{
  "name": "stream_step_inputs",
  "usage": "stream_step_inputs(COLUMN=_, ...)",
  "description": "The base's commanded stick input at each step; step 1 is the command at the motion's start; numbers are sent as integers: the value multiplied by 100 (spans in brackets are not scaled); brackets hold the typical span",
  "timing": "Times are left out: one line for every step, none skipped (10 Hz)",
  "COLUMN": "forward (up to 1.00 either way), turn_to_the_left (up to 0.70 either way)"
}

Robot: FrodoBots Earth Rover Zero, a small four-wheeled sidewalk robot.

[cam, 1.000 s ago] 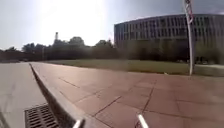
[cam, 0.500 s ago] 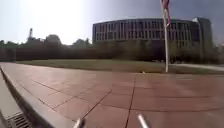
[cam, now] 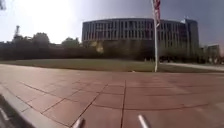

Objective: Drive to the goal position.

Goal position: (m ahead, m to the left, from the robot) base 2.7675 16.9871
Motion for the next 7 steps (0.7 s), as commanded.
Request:
stream_step_inputs(forward=-70, turn_to_the_left=0)
stream_step_inputs(forward=-70, turn_to_the_left=0)
stream_step_inputs(forward=-70, turn_to_the_left=0)
stream_step_inputs(forward=-70, turn_to_the_left=0)
stream_step_inputs(forward=-32, turn_to_the_left=0)
stream_step_inputs(forward=0, turn_to_the_left=0)
stream_step_inputs(forward=0, turn_to_the_left=0)
